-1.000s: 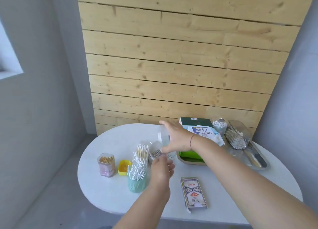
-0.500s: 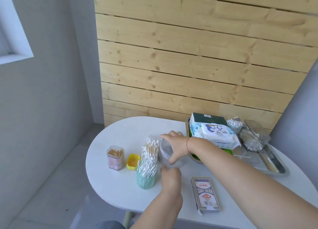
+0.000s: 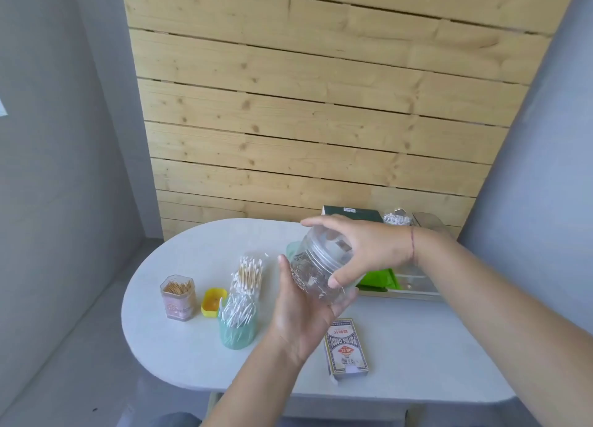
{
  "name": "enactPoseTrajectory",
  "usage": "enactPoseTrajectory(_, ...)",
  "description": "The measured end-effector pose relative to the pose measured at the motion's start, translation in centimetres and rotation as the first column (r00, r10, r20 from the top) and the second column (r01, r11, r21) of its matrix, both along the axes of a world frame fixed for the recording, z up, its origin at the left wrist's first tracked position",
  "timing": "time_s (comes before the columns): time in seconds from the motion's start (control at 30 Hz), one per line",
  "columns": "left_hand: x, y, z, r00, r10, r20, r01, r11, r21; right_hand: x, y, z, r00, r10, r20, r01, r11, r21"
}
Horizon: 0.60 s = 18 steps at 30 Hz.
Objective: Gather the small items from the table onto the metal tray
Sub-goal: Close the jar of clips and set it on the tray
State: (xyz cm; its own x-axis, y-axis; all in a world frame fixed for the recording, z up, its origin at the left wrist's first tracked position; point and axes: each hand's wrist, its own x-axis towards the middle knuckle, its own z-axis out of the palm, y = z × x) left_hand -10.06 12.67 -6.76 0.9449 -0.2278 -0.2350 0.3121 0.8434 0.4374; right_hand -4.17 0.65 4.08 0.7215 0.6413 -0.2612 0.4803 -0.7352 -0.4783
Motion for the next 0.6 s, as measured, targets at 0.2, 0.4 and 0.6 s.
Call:
enactPoseTrajectory(0.2,0.7,-0.5,-0.2,0.967,-0.248,-0.061,0.25,0.968,0.036,-0.7,-2.6,-0.8,0.998,0.064,-0.005,-0.064,0.998,0.009)
enactPoseTrajectory(0.4,1.1,-0.7,-0.5,0.924,-0.367,-0.106,0.373,0.927,0.039,-1.2,-3.6,-1.4,0.998,0.06,0.035,-0.059,0.998,-0.011)
enactPoseTrajectory(0.6,1.2,-1.8,-1.3,0.972,-0.234,-0.004,0.234,0.971,0.045,-1.6,-3.6,-1.9,0.991,-0.116,0.069,0.115,0.993,0.015)
